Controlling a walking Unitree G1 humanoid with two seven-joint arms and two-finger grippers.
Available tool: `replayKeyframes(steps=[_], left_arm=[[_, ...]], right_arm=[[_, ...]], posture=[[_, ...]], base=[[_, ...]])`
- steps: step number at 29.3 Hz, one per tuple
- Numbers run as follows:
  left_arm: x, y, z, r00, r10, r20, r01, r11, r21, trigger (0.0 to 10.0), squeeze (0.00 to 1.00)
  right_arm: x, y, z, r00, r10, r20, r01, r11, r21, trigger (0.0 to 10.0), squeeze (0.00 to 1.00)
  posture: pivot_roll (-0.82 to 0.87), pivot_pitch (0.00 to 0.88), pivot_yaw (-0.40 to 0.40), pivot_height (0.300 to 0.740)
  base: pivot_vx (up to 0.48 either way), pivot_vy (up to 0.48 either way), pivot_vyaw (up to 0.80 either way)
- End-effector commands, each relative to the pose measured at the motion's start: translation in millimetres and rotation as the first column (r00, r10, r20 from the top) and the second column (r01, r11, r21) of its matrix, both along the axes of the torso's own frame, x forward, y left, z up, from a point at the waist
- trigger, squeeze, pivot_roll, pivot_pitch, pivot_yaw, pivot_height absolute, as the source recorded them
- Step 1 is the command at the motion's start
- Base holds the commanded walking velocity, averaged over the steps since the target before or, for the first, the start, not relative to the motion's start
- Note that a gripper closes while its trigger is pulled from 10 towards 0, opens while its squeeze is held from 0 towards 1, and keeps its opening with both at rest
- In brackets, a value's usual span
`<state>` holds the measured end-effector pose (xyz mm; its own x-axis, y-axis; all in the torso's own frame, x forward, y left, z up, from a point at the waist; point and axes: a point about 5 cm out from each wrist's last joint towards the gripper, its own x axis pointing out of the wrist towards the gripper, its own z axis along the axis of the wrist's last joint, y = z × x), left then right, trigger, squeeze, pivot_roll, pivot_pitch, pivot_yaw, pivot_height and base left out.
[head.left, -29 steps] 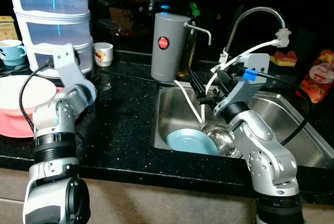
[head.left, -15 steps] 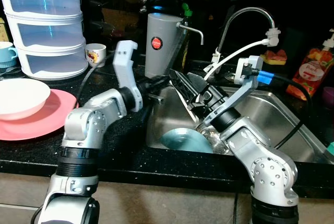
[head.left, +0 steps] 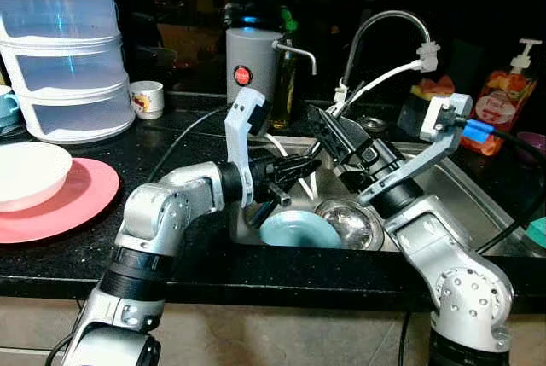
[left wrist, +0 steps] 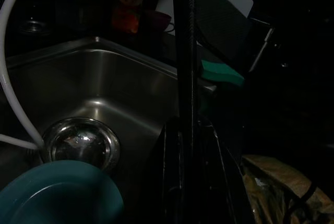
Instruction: Kitchen organization
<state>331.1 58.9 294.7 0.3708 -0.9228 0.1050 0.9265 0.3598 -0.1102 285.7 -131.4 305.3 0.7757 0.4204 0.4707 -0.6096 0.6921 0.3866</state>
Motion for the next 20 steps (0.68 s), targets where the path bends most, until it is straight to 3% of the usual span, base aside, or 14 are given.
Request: replayKeyframes(steps=[1, 10, 13, 14, 15, 16, 20], left_arm=[[-9.4, -9.6, 4.1, 0.993, -0.110, 0.037, 0.110, 0.994, -0.002, 10.0, 0.00], [-12.0, -7.3, 2.7, 0.992, -0.114, 0.048, 0.115, 0.993, -0.009, 10.0, 0.00], [-3.6, -4.2, 4.2, 0.998, -0.033, 0.055, 0.033, 0.999, -0.014, 10.0, 0.00], [1.1, -2.0, 4.2, 0.999, 0.006, 0.046, -0.005, 1.000, -0.018, 10.0, 0.00], [1.1, -2.0, 4.2, 0.999, 0.006, 0.046, -0.005, 1.000, -0.018, 10.0, 0.00], [4.2, -0.3, 4.2, 0.999, 0.029, 0.037, -0.028, 0.999, -0.022, 10.0, 0.00], [7.6, 2.9, 3.7, 0.998, 0.059, 0.035, -0.059, 0.998, -0.023, 10.0, 0.00]], right_arm=[[7.6, -8.5, -7.2, 0.996, -0.057, -0.061, 0.057, 0.998, -0.007, 0.0, 0.00], [11.2, -8.3, -12.6, 0.993, -0.056, -0.100, 0.057, 0.998, 0.003, 0.0, 0.00], [13.9, -8.3, -16.0, 0.990, -0.068, -0.124, 0.068, 0.998, -0.005, 0.0, 0.00], [14.9, -8.9, -17.5, 0.988, -0.076, -0.133, 0.075, 0.997, -0.009, 3.5, 0.00], [14.9, -8.9, -17.5, 0.988, -0.076, -0.133, 0.075, 0.997, -0.009, 3.5, 0.00], [15.5, -9.3, -18.4, 0.987, -0.082, -0.139, 0.081, 0.997, -0.011, 9.7, 0.00], [16.3, -11.1, -18.7, 0.985, -0.094, -0.142, 0.094, 0.996, -0.005, 10.0, 0.00]], posture=[[0.09, 0.010, -0.044, 0.740], [0.09, 0.008, -0.053, 0.740], [0.09, 0.008, -0.053, 0.740], [0.10, 0.006, -0.058, 0.740], [0.10, 0.006, -0.058, 0.740], [0.10, 0.006, -0.058, 0.740], [0.10, 0.006, -0.058, 0.740]], base=[[0.000, 0.000, 0.00], [0.000, 0.000, 0.00], [0.000, 0.000, 0.00], [0.000, 0.000, 0.00], [0.000, 0.000, 0.00], [0.000, 0.000, 0.00], [0.000, 0.000, 0.00]])
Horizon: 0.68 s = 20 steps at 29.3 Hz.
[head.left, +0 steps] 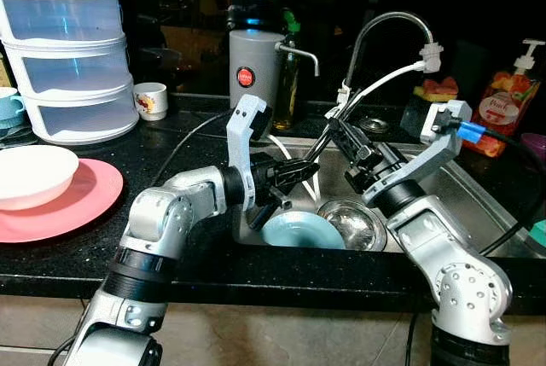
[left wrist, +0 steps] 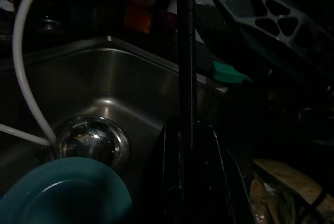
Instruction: Kitchen organization
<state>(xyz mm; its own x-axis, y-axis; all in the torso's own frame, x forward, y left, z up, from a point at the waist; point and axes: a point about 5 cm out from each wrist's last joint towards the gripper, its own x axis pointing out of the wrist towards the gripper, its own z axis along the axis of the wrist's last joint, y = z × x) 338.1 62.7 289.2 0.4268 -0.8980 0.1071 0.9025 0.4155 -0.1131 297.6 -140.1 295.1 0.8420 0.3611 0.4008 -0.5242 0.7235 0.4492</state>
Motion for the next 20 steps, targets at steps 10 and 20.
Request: replayKeyframes(steps=[10, 20], left_arm=[[-2.8, -3.0, 8.1, 0.999, -0.023, 0.044, 0.025, 0.999, -0.026, 10.0, 0.00], [-8.1, -9.8, 2.8, 0.997, -0.065, 0.036, 0.065, 0.998, -0.013, 10.0, 0.00]], right_arm=[[3.3, -0.9, -6.7, 0.999, -0.021, -0.033, 0.021, 1.000, 0.001, 10.0, 1.00], [1.4, 0.7, -2.4, 1.000, 0.017, -0.011, -0.017, 0.999, 0.044, 10.0, 0.00]], posture=[[0.10, 0.009, -0.057, 0.740], [0.11, 0.016, -0.059, 0.740]], base=[[0.000, 0.000, 0.00], [0.000, 0.000, 0.00]])
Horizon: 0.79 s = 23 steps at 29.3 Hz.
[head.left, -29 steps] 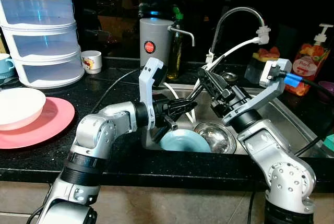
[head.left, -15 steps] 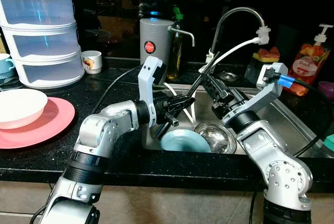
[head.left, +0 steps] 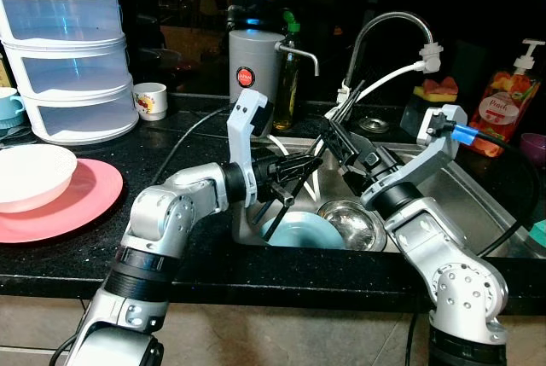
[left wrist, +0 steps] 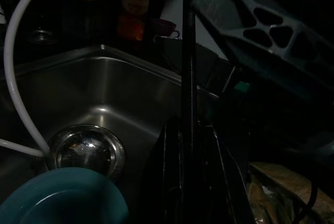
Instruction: Kitchen organization
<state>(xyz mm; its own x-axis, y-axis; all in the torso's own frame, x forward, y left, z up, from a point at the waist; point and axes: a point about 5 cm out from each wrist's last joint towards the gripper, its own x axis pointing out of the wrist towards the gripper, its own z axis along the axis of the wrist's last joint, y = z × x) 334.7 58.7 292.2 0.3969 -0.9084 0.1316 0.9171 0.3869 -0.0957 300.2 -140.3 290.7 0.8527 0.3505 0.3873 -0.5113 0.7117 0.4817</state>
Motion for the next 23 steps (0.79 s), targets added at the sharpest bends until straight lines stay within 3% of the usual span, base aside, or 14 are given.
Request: replayKeyframes(steps=[1, 6, 7, 8, 23], left_arm=[[-4.5, -6.4, -1.4, 0.999, -0.035, 0.006, 0.035, 0.999, 0.007, 10.0, 0.00], [-5.0, -8.3, -5.3, 0.999, -0.041, 0.001, 0.041, 0.999, 0.024, 10.0, 0.00], [-5.6, -10.0, -8.0, 0.999, -0.047, -0.002, 0.047, 0.998, 0.034, 10.0, 0.00], [-5.8, -11.5, -10.4, 0.999, -0.051, -0.005, 0.051, 0.998, 0.041, 10.0, 0.00], [1.4, -10.0, -15.8, 1.000, 0.009, -0.004, -0.009, 0.999, 0.046, 10.0, 0.00]], right_arm=[[-2.2, 1.9, 3.1, 0.999, 0.027, 0.024, -0.027, 0.999, 0.019, 10.0, 0.00], [-4.9, 5.6, 5.1, 0.997, 0.057, 0.045, -0.058, 0.998, 0.018, 10.0, 0.00], [-5.2, 7.7, 5.1, 0.997, 0.067, 0.049, -0.068, 0.998, 0.012, 3.0, 0.00], [-5.3, 9.2, 4.8, 0.996, 0.074, 0.051, -0.074, 0.997, 0.006, 0.0, 0.00], [-0.4, 5.7, -3.8, 0.999, 0.047, 0.007, -0.047, 0.999, 0.011, 0.0, 0.00]], posture=[[0.11, 0.016, -0.059, 0.740], [0.11, 0.016, -0.060, 0.740], [0.11, 0.015, -0.060, 0.740], [0.11, 0.015, -0.060, 0.740], [0.11, 0.018, -0.065, 0.740]], base=[[0.000, 0.000, 0.00], [0.000, 0.000, 0.00], [0.000, 0.000, 0.00], [0.000, 0.000, 0.00], [0.000, 0.000, 0.00]])
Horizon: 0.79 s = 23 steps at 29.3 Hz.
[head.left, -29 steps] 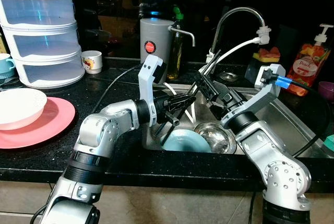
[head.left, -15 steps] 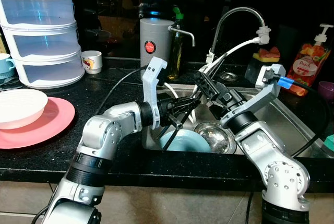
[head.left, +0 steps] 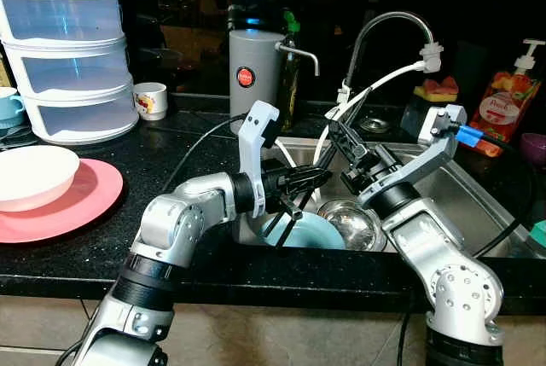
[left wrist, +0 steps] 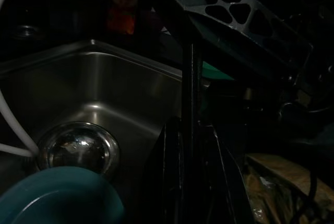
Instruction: Kitchen organization
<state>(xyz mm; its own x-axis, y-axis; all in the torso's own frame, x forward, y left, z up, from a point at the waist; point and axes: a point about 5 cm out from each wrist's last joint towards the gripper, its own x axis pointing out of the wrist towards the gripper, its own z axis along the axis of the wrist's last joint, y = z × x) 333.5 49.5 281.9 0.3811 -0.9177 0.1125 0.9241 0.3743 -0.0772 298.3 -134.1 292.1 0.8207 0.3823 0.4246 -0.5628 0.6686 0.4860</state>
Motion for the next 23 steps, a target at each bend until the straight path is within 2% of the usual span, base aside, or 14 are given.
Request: replayKeyframes(steps=[1, 2, 3, 7, 8, 9, 11, 12, 14, 17, 18, 20, 23], left_arm=[[3.1, -0.7, -5.5, 0.999, 0.033, -0.007, -0.032, 0.999, 0.021, 10.0, 0.00], [4.3, -1.0, -5.3, 0.999, 0.053, 0.005, -0.053, 0.998, 0.016, 10.0, 0.00], [5.7, -1.2, -5.5, 0.998, 0.070, 0.005, -0.070, 0.998, 0.006, 10.0, 1.00], [7.5, 0.8, -4.6, 0.994, 0.113, -0.007, -0.113, 0.993, -0.030, 10.0, 1.00], [7.9, 3.1, -3.4, 0.992, 0.127, -0.014, -0.128, 0.991, -0.050, 10.0, 1.00], [6.2, 8.0, -1.7, 0.991, 0.132, -0.028, -0.134, 0.987, -0.089, 10.0, 0.00], [3.2, 13.8, -0.1, 0.991, 0.130, -0.040, -0.135, 0.982, -0.129, 10.0, 0.00], [-0.4, 19.2, -1.3, 0.990, 0.132, -0.054, -0.139, 0.979, -0.151, 10.0, 0.00], [-5.8, 27.9, -4.7, 0.986, 0.145, -0.078, -0.157, 0.973, -0.172, 10.0, 0.00], [-7.8, 31.2, -6.4, 0.984, 0.153, -0.088, -0.166, 0.970, -0.176, 10.0, 0.00], [-12.7, 36.3, -8.5, 0.984, 0.155, -0.092, -0.170, 0.968, -0.185, 10.0, 0.00], [-12.7, 36.3, -8.5, 0.984, 0.155, -0.092, -0.170, 0.968, -0.185, 10.0, 0.00], [-30.3, 55.4, -20.3, 0.970, 0.205, -0.130, -0.229, 0.951, -0.209, 10.0, 0.00]], right_arm=[[2.0, -0.6, -6.0, 1.000, -0.007, -0.027, 0.007, 1.000, -0.020, 0.0, 0.00], [2.4, -0.2, -6.8, 1.000, -0.005, -0.030, 0.004, 1.000, -0.021, 0.0, 0.00], [2.9, 0.4, -7.6, 0.999, -0.002, -0.033, 0.001, 1.000, -0.023, 0.0, 0.00], [5.4, 1.8, -12.1, 0.999, -0.012, -0.048, 0.010, 0.999, -0.042, 0.0, 0.00], [6.6, 1.7, -13.4, 0.999, -0.034, -0.042, 0.030, 0.996, -0.081, 0.0, 0.00], [8.4, 4.1, -15.9, 0.997, -0.077, -0.019, 0.073, 0.982, -0.173, 4.0, 0.00], [9.6, 7.5, -18.8, 0.993, -0.118, 0.017, 0.118, 0.953, -0.280, 4.0, 0.00], [12.9, 8.6, -19.8, 0.989, -0.148, 0.022, 0.148, 0.947, -0.287, 10.0, 0.00], [20.0, 8.3, -21.4, 0.976, -0.216, 0.027, 0.214, 0.931, -0.294, 10.0, 0.00], [23.0, 7.8, -22.2, 0.968, -0.249, 0.034, 0.248, 0.919, -0.306, 10.0, 0.00], [28.3, 6.6, -23.2, 0.949, -0.310, 0.060, 0.312, 0.888, -0.338, 10.0, 0.00], [28.3, 6.6, -23.2, 0.949, -0.310, 0.060, 0.312, 0.888, -0.338, 10.0, 0.00], [51.2, 1.2, -31.2, 0.854, -0.518, 0.056, 0.506, 0.801, -0.320, 10.0, 0.00]], posture=[[0.11, 0.018, -0.065, 0.740], [0.11, 0.020, -0.067, 0.740], [0.11, 0.020, -0.067, 0.740], [0.12, 0.021, -0.075, 0.740], [0.12, 0.021, -0.075, 0.740], [0.13, 0.020, -0.076, 0.740], [0.13, 0.021, -0.078, 0.740], [0.13, 0.021, -0.078, 0.740], [0.15, 0.021, -0.086, 0.740], [0.15, 0.021, -0.086, 0.740], [0.16, 0.022, -0.090, 0.740], [0.16, 0.022, -0.090, 0.740], [0.19, 0.025, -0.110, 0.740]], base=[[0.000, 0.000, 0.00], [0.000, 0.000, 0.00], [0.000, 0.000, 0.00], [0.000, 0.000, 0.00], [0.000, 0.000, 0.00], [0.000, 0.000, 0.00], [0.000, 0.000, 0.00], [0.000, 0.000, 0.00], [0.000, 0.000, 0.00], [0.000, 0.000, 0.00], [0.000, 0.000, 0.00], [0.000, 0.000, 0.00], [0.000, 0.000, 0.00]])
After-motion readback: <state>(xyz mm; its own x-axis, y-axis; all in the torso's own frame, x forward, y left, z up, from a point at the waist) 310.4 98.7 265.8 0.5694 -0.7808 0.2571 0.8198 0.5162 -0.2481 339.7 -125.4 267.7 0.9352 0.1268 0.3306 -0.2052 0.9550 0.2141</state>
